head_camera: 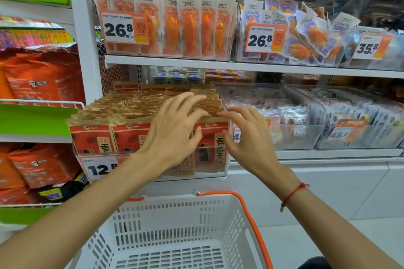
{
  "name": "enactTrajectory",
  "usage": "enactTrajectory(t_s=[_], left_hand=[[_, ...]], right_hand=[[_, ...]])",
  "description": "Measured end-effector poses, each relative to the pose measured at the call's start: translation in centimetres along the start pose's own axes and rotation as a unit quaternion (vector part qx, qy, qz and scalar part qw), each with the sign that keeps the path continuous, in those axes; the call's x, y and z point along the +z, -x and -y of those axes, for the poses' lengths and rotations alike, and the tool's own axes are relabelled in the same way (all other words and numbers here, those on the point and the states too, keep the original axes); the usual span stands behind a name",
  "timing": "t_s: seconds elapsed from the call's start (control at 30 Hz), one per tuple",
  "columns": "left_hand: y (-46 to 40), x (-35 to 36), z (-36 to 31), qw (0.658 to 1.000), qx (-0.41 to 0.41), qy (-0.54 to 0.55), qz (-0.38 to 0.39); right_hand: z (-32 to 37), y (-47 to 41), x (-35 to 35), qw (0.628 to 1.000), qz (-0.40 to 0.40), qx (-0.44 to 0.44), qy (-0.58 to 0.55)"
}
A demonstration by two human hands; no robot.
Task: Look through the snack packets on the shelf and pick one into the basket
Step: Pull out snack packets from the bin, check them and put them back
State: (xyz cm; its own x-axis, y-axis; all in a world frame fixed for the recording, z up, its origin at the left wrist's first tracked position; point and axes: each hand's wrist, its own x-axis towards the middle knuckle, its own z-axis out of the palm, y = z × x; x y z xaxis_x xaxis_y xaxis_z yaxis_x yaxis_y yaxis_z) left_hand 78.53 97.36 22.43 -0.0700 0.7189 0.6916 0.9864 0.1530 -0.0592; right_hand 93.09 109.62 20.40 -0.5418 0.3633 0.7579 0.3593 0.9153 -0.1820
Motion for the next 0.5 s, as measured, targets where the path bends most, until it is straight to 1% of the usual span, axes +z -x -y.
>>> enactTrajectory(t_s=[0.07, 0.17, 0.27, 0.33, 0.43, 0.5], left_hand=[[0.2, 0.2, 0.0, 1.0, 0.011, -0.001, 0.006], [0.0, -0.2, 0.3, 1.0, 0.022, 0.019, -0.003], [-0.2, -0.8, 0.7, 0.997, -0.02, 0.066, 0.026], [-0.2, -0.9, 1.3, 0.995, -0.044, 0.08, 0.03], [0.0, -1.0, 1.7, 0.988, -0.1, 0.109, 0.039], [0.0, -1.1, 1.8, 0.982, -0.141, 0.115, 0.05]], right_hand=[[0.2, -0.1, -0.3, 1.0, -0.007, -0.006, 0.003], [0.6, -0.2, -0.8, 1.0, 0.008, 0.005, -0.029], [0.7, -0.6, -1.4, 0.998, 0.032, 0.027, -0.046], [0.9, -1.1, -1.7, 0.997, 0.049, 0.045, -0.05], [1.1, -2.8, -2.2, 0.99, 0.068, 0.09, -0.082], [1.1, -4.8, -2.7, 0.982, 0.116, 0.117, -0.091]])
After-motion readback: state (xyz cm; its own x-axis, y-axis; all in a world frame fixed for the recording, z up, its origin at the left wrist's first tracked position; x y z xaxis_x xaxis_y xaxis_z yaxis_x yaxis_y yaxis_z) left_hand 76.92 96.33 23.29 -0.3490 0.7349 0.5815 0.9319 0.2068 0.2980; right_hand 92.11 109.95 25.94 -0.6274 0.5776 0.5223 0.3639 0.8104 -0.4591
